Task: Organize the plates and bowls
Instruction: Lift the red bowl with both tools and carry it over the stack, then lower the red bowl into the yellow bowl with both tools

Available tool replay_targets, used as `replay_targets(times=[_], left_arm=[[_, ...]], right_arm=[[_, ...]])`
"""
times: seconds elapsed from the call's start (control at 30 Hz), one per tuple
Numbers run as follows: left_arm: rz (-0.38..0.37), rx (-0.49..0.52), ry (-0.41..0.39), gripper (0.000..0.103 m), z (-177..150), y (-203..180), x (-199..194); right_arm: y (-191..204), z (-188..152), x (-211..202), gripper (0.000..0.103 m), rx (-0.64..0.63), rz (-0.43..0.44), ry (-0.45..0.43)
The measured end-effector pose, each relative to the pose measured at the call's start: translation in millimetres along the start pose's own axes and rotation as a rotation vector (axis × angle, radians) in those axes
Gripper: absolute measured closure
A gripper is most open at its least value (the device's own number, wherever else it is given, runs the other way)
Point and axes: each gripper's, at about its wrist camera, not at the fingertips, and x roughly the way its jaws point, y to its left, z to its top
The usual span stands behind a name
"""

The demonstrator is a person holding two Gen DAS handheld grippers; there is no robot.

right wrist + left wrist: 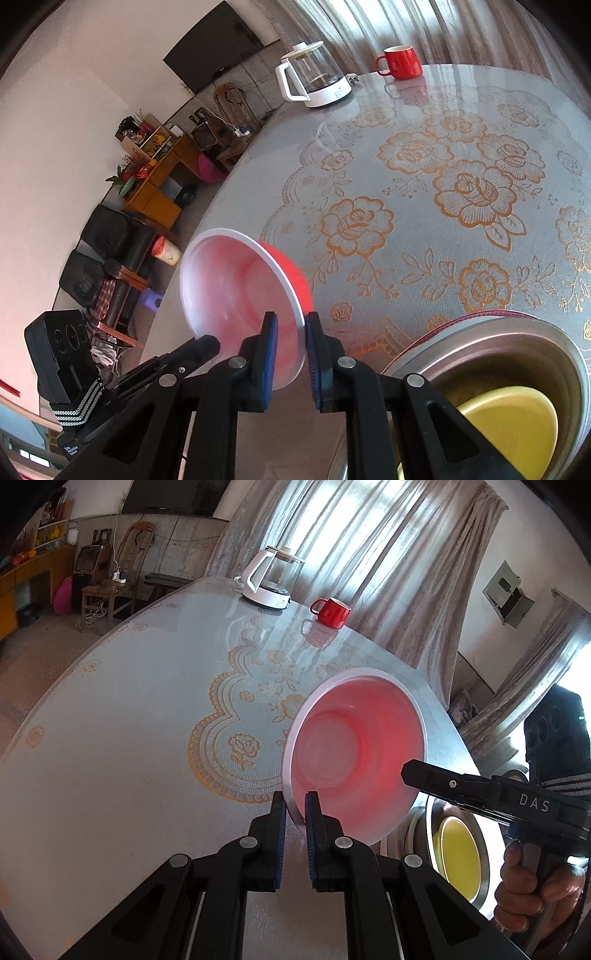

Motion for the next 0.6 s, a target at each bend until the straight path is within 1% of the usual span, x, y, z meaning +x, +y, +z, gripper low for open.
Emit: replay_targets(times=[0.23, 0.37, 0.6], left_arm=[[-0.005, 0.068, -0.043, 0.093, -5, -19, -16], [-0.028, 0.102, -0.050, 0.093, -8, -30, -22], [-0.068, 0.180, -0.049, 0.093, -13, -55, -26]], right_arm=[[6, -13, -24, 0.089, -0.030, 0.005, -0.045], [4, -21, -41, 0.089, -0.033, 0.007, -0.076], [-12, -38, -72, 0.089, -0.005, 0.002, -0.119]])
